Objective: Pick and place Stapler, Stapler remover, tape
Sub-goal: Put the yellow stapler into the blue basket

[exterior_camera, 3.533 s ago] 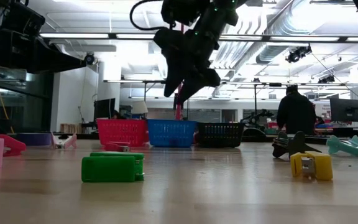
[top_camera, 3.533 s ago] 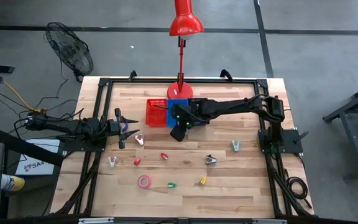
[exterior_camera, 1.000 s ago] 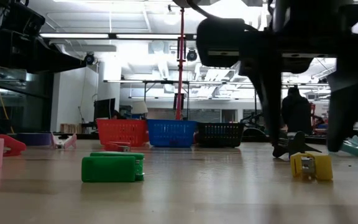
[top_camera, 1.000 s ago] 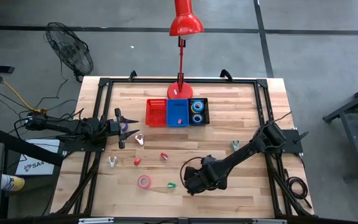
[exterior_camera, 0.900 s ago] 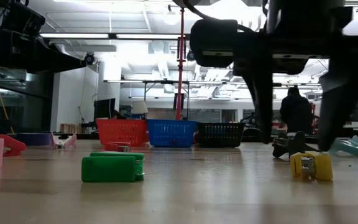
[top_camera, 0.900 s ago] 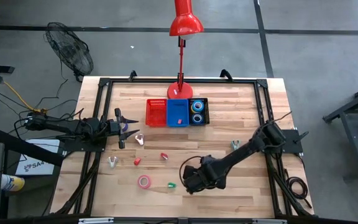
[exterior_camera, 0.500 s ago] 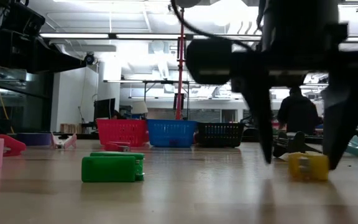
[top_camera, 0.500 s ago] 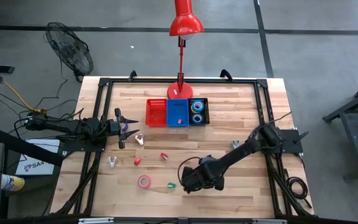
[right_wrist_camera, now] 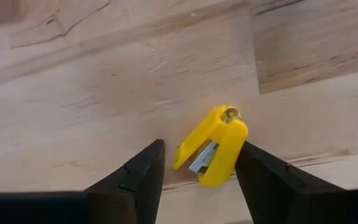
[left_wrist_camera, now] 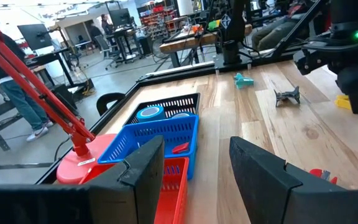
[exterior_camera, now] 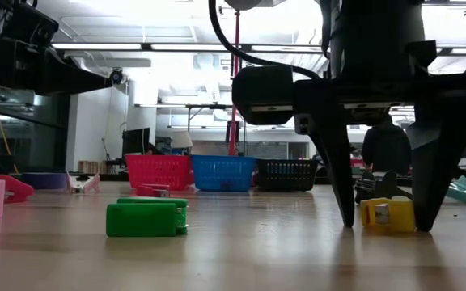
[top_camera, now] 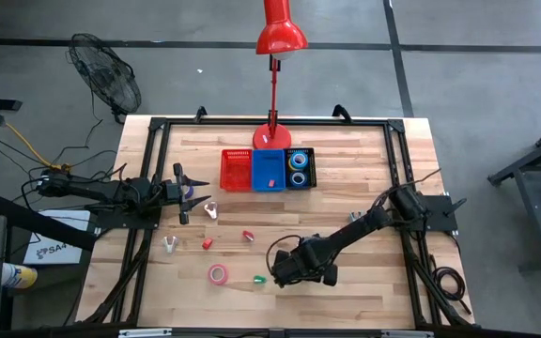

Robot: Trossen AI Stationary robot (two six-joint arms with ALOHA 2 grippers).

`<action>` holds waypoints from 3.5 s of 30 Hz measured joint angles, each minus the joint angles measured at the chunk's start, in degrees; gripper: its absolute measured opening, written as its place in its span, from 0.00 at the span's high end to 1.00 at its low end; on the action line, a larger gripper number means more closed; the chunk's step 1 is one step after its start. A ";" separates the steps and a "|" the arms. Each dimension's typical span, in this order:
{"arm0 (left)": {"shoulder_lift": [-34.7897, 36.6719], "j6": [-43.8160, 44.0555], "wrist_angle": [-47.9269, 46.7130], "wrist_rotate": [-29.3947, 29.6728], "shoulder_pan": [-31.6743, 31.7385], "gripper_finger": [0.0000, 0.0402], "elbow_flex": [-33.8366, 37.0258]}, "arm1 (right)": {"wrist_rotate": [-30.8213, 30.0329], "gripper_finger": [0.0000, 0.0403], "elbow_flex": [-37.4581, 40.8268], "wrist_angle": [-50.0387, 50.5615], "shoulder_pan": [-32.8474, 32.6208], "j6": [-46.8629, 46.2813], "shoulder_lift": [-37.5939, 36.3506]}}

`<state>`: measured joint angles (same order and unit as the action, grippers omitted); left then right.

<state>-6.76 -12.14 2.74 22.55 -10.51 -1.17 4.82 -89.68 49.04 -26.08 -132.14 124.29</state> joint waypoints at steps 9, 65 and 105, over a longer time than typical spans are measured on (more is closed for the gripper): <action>0.00 -0.02 0.02 0.00 0.00 0.55 0.00 | -0.47 0.61 0.13 0.15 1.29 -0.63 0.10; -0.02 -0.02 0.04 -0.01 0.00 0.55 0.00 | -1.84 0.82 0.28 -1.07 15.47 52.89 -5.42; -0.02 -0.01 0.04 0.00 0.01 0.55 0.00 | -6.15 0.82 0.17 -11.02 38.10 141.05 -11.17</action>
<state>-6.79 -12.15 2.78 22.55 -10.50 -1.17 -1.33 -89.52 38.03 12.02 8.91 113.12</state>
